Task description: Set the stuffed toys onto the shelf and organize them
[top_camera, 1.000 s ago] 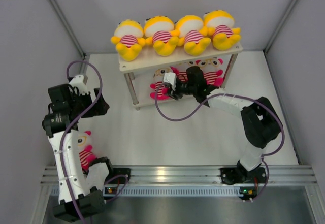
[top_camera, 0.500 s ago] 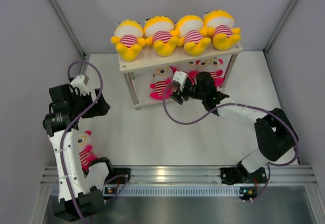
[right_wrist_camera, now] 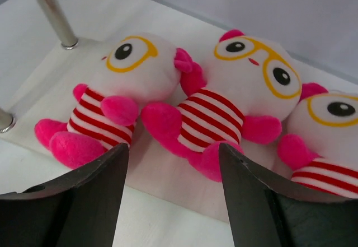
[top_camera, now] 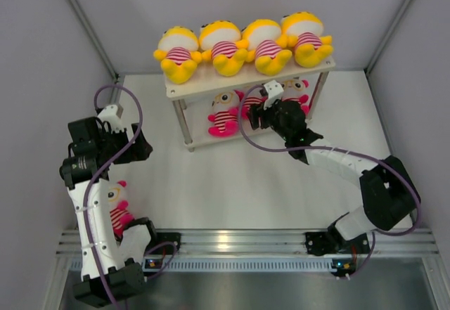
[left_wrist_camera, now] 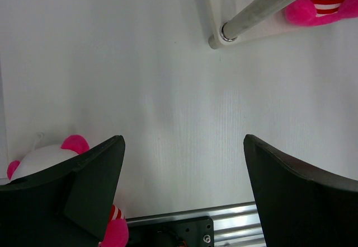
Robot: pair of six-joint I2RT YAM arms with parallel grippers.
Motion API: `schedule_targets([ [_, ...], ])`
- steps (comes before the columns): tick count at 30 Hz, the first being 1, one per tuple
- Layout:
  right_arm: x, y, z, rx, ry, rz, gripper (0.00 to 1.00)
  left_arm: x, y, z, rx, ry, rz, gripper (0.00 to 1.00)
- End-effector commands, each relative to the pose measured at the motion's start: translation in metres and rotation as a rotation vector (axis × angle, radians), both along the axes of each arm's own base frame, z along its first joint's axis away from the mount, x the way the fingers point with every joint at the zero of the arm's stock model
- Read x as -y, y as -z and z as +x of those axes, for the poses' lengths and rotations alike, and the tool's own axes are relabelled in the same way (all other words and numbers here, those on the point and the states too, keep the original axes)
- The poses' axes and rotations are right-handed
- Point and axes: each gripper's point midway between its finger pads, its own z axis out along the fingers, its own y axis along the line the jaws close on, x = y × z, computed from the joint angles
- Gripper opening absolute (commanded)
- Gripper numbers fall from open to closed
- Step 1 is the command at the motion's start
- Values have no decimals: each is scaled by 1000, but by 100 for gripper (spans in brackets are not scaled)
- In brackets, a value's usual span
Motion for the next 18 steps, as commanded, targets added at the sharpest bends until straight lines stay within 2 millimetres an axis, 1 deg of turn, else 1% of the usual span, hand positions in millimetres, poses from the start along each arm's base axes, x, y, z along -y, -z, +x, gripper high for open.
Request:
schedule_targets([
  [1, 24, -3, 32, -43, 233, 130, 65, -1, -9, 3, 59, 13, 28, 93],
  [4, 32, -4, 42, -37, 293, 148, 64, -2, -7, 3, 56, 12, 34, 93],
  [7, 35, 2, 48, -49, 328, 127, 63, -1, -6, 3, 54, 15, 31, 93],
  [9, 34, 2, 46, -44, 322, 140, 61, -1, -6, 3, 54, 17, 31, 93],
  [10, 35, 6, 44, -39, 319, 152, 61, -1, -6, 2, 54, 16, 30, 93],
  [12, 36, 3, 40, -22, 318, 193, 61, -1, -3, 2, 47, 16, 28, 93],
  [13, 37, 10, 37, -26, 314, 197, 61, 0, -3, 3, 46, 19, 24, 93],
  [15, 34, 5, 39, -6, 306, 229, 61, 0, -2, 3, 42, 21, 18, 93],
  [16, 33, 6, 41, -7, 310, 229, 61, 0, -2, 3, 42, 21, 18, 93],
  [17, 33, 12, 43, -17, 317, 218, 60, 1, -3, 3, 47, 22, 18, 93],
  [18, 32, 8, 47, -15, 325, 223, 60, 1, -3, 3, 46, 21, 19, 93],
])
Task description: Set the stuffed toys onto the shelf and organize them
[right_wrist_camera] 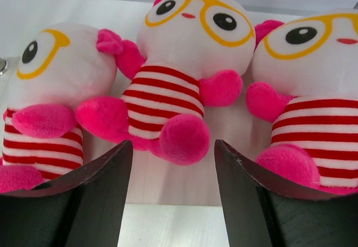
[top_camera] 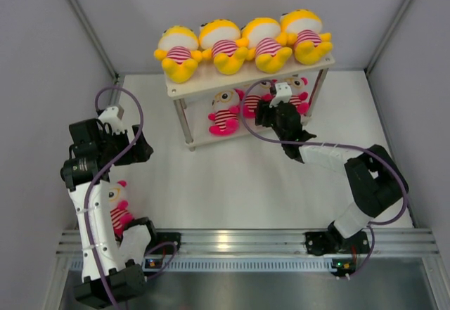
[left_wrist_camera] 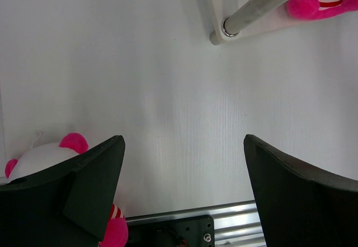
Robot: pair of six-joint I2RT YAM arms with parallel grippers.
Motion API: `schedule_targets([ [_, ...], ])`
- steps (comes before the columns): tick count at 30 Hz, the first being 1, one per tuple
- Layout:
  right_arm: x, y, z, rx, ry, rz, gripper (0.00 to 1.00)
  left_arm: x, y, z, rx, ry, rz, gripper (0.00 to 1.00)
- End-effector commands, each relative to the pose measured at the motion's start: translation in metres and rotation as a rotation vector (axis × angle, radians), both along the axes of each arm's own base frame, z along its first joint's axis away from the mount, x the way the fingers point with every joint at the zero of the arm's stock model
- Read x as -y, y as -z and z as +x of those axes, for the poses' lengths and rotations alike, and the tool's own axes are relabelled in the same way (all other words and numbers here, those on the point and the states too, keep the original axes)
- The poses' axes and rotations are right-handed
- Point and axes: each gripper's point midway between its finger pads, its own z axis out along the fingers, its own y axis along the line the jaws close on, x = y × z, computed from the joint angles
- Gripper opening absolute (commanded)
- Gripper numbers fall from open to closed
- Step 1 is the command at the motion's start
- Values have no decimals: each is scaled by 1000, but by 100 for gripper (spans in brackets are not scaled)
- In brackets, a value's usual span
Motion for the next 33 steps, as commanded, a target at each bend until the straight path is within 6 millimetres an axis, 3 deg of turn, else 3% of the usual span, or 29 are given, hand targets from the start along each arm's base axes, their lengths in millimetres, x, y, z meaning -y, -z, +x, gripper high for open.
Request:
schedule_targets([
  [1, 0, -29, 18, 84, 53, 86, 60, 0, -8, 6, 52, 19, 18, 93],
  [4, 0, -22, 23, 76, 70, 82, 59, -1, -8, 4, 57, 19, 24, 93],
  [10, 2, -11, 21, 48, 75, 74, 31, -1, -8, 4, 61, 19, 33, 93],
  [20, 30, -29, 4, 84, 109, 10, 6, 0, -9, 4, 61, 25, 28, 93],
  [26, 45, -23, 0, 71, 102, -9, 5, 0, -10, 3, 65, 24, 28, 93],
  [33, 57, -23, -3, 66, 117, -18, 11, 0, -11, 3, 68, 23, 33, 93],
])
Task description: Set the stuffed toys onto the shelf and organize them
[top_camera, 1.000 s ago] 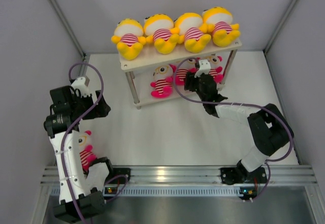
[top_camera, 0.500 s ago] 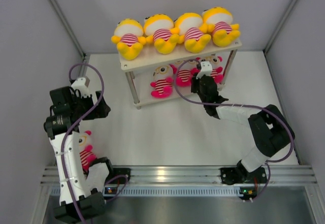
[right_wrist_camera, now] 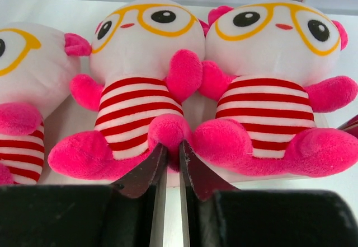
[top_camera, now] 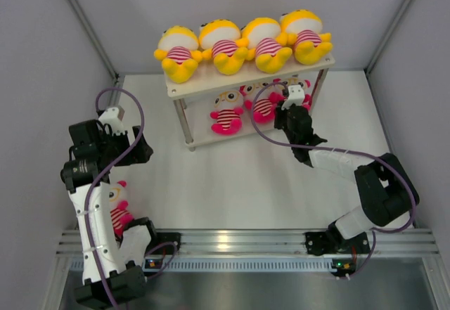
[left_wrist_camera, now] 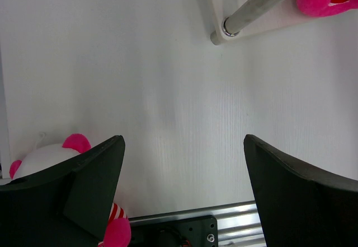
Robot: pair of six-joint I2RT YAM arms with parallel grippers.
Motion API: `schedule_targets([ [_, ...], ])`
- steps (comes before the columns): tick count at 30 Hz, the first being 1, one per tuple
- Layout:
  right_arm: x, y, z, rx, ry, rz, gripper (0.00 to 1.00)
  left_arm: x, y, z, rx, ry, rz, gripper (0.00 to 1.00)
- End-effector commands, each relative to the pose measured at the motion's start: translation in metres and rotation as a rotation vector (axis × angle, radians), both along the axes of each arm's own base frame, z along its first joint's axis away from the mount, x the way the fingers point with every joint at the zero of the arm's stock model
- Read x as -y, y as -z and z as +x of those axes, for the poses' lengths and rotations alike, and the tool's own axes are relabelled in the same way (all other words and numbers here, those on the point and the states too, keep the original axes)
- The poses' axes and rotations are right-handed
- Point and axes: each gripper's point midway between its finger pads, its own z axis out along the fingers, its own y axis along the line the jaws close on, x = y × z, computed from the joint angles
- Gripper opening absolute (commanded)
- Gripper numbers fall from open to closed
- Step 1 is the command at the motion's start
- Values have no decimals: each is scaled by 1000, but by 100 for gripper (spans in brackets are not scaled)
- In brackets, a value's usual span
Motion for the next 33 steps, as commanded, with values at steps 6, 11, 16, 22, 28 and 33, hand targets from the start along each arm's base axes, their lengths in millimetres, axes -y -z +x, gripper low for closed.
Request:
schedule_targets([
  [6, 15, -34, -4, 70, 28, 4, 20, 0, -9, 5, 56, 13, 18, 93],
  [11, 16, -39, -7, 79, 26, -4, 34, 0, -10, 5, 62, 18, 18, 93],
  [16, 16, -46, -9, 80, 16, -12, 43, 0, -10, 4, 62, 17, 22, 93],
  [22, 0, -76, -33, 174, -42, -14, 58, -2, -11, 4, 63, 12, 31, 94],
  [28, -59, -87, -65, 222, -192, 5, 65, -10, -7, 3, 52, -23, 64, 94],
  [33, -131, -72, -84, 185, -364, 61, 69, -20, -5, 1, 46, -66, 103, 95],
])
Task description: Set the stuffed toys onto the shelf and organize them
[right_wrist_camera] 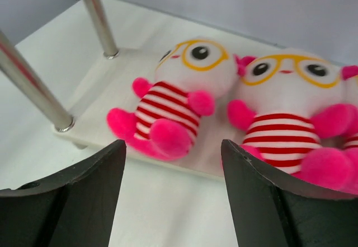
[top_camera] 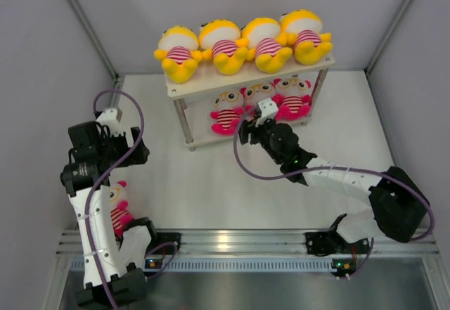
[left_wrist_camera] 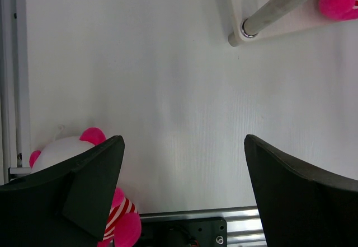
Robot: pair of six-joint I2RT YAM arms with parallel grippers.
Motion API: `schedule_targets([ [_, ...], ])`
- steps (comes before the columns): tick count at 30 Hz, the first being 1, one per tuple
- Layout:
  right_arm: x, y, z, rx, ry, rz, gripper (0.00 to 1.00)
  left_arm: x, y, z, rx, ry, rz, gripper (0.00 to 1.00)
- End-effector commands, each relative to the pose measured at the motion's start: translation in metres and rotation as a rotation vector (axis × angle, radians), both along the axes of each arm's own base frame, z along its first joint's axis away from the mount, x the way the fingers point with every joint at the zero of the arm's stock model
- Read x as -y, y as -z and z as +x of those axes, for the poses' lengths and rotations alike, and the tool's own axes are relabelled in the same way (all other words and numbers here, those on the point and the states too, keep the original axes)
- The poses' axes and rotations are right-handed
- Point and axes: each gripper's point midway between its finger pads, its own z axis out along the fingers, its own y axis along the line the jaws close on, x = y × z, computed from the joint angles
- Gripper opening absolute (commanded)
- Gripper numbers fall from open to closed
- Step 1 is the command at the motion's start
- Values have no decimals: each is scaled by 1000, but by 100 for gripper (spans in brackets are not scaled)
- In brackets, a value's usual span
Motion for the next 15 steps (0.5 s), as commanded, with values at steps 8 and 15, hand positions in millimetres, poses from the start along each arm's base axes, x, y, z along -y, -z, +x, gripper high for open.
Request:
schedule_targets([
  [8, -51, 21, 23, -45, 8, 59, 67, -12, -8, 1, 53, -28, 78, 95],
  [15, -51, 42, 35, -65, 43, 6, 38, -12, -7, 1, 50, -21, 80, 95],
])
